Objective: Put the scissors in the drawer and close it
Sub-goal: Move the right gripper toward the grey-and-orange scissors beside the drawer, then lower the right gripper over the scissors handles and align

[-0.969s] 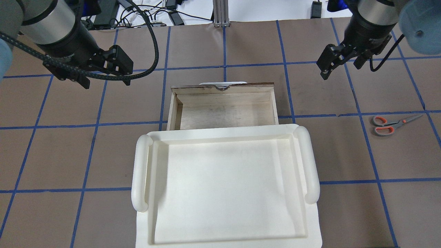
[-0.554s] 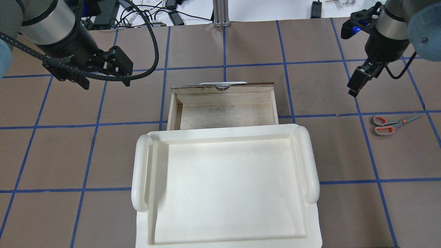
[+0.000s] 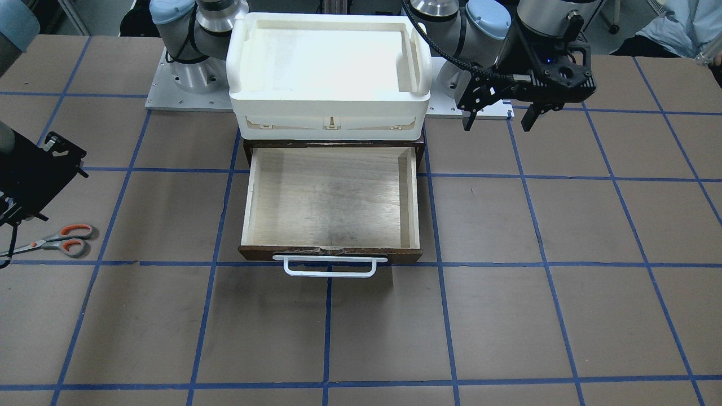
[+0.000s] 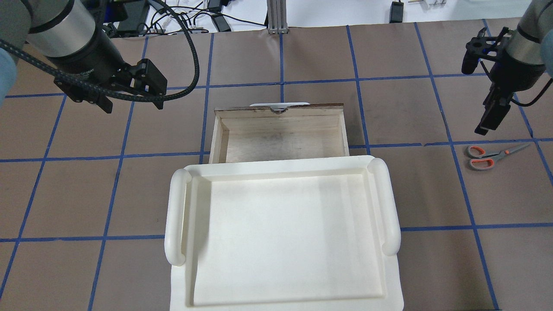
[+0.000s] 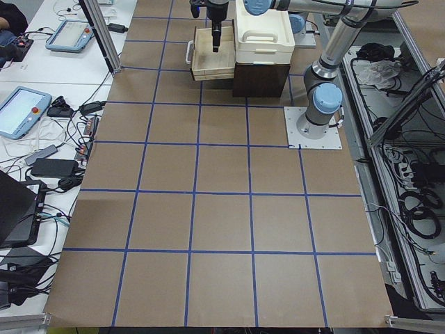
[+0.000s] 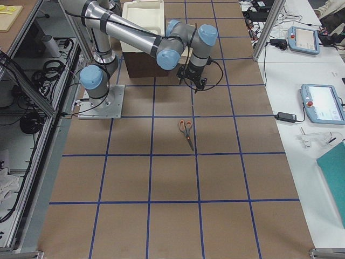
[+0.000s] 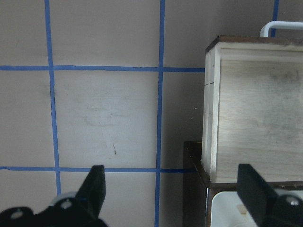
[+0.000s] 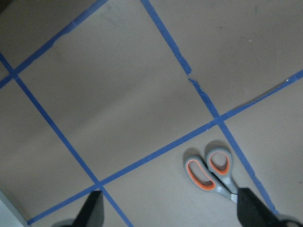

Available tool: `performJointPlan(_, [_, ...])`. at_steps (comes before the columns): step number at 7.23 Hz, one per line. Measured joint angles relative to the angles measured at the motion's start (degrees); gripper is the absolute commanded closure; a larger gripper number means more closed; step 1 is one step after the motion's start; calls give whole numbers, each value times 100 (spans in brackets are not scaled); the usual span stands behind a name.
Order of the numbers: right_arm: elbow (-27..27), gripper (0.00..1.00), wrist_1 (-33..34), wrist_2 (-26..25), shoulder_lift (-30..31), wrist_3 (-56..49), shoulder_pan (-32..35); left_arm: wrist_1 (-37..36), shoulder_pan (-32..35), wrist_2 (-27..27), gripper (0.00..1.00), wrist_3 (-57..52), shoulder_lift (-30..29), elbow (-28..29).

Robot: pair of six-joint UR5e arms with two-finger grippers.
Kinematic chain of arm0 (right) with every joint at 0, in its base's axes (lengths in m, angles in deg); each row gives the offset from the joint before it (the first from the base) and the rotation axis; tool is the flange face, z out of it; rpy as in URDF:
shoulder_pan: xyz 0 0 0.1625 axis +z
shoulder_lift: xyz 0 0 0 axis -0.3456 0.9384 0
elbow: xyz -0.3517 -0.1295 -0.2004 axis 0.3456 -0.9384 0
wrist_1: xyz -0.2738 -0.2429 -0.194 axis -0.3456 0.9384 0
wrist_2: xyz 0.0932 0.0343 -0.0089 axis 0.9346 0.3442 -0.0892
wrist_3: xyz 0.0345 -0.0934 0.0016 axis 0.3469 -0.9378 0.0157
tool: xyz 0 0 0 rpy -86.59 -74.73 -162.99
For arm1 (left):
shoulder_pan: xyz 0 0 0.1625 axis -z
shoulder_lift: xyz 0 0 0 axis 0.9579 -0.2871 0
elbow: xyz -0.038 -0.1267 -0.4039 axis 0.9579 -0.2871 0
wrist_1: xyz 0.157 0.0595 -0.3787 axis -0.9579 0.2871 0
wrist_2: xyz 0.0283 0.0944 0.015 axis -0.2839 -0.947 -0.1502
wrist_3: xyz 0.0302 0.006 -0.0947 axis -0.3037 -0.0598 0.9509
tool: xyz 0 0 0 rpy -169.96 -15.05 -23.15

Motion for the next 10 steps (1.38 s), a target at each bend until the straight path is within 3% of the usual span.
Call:
performJointPlan(2, [467,0,1320,-76,-291,-1334,-328,0,3,3,0,-2,-1,-5])
performJointPlan(3, [670,0,1633,-76,-351,-2077,-564,0,4,2,0,-11,-1,-5])
performJointPlan(5, [880,0,1638,-88,-382,-3408,-928,12,4,1,0,-30,14,-1])
performJointPlan(7, [1039,0,1391,-89,-403,-3981,-1255,17,3,2,0,-36,12,0])
performJointPlan(10, [1069,0,2091,-243,-760,-4729,-1380,18,1,5,0,-37,10,0])
